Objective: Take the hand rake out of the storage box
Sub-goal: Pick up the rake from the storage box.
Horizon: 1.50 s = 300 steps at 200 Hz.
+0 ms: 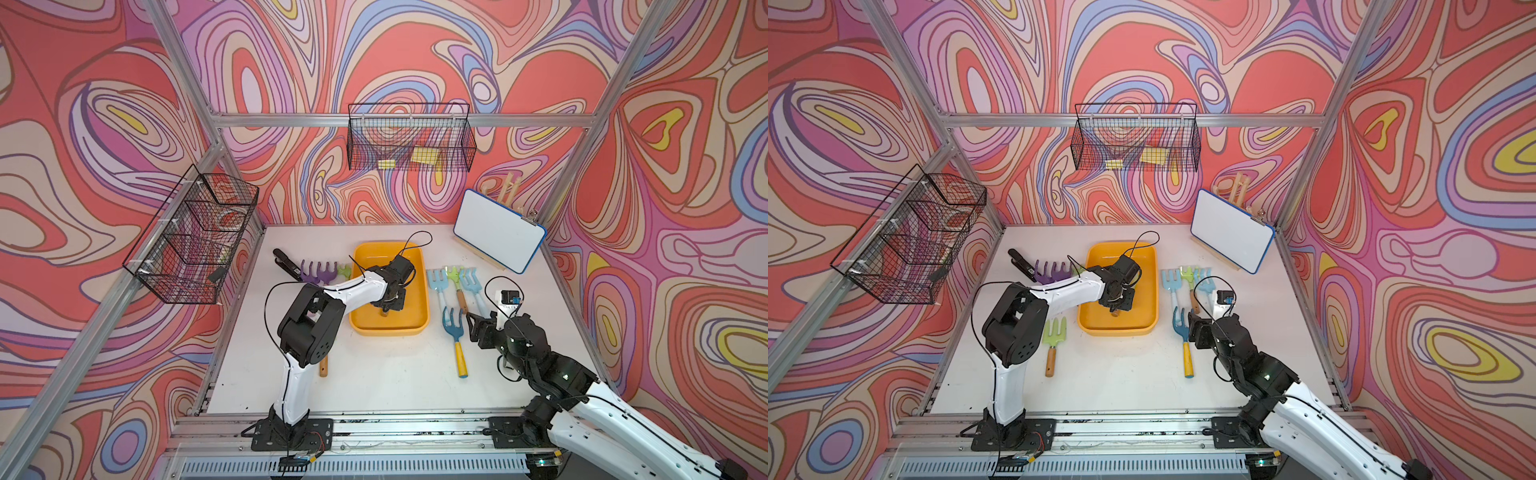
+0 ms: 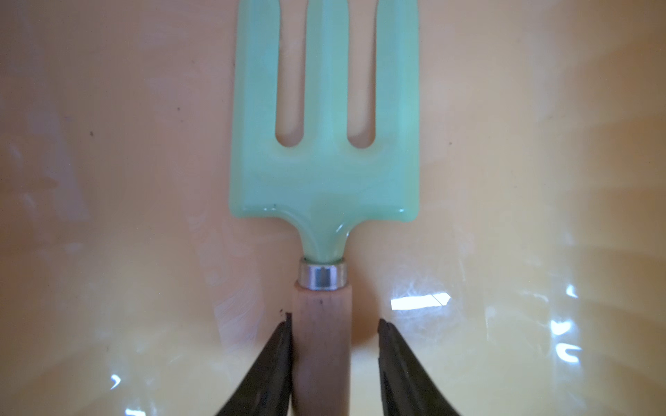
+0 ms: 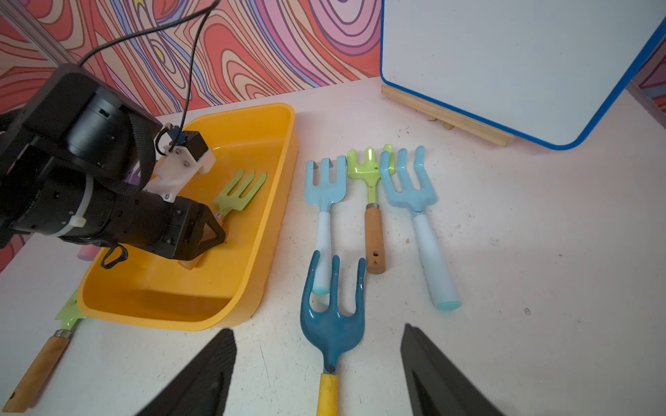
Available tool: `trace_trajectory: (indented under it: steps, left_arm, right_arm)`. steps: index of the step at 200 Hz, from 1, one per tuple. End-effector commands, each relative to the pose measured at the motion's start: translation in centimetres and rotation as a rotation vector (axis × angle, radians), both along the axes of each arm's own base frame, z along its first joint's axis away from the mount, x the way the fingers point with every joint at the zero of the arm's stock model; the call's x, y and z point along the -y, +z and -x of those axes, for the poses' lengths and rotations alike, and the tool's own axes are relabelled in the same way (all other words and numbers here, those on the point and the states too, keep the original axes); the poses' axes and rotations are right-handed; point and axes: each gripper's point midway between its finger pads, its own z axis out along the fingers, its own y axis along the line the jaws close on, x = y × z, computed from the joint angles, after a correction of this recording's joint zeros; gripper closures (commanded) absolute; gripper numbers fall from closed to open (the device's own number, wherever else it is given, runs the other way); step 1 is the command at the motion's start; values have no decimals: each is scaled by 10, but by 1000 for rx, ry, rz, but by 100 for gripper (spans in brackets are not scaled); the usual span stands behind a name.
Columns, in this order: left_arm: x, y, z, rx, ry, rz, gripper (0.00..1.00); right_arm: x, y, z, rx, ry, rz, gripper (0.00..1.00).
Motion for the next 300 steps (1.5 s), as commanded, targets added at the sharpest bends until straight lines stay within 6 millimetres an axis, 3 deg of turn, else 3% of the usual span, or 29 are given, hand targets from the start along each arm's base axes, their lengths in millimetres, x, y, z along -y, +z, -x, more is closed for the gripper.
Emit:
trace_trajectory:
  steps: [1,124,199,300]
  left_arm:
    - [-12,-8,2,-24,5,-47,60]
    - [-18,-6,1,-18,-9,-62,85]
    - [-21,33,7,72,-52,-13,91]
    - [-27,87,30,172,-148,35,94]
  right_arm:
    - [1,-4,-2,1,-11,7,23]
    - [1,-5,-3,-1,-9,11,24]
    - [1,-5,-3,-1,-11,12,25]
    - [2,-7,-5,-4,-18,24,27]
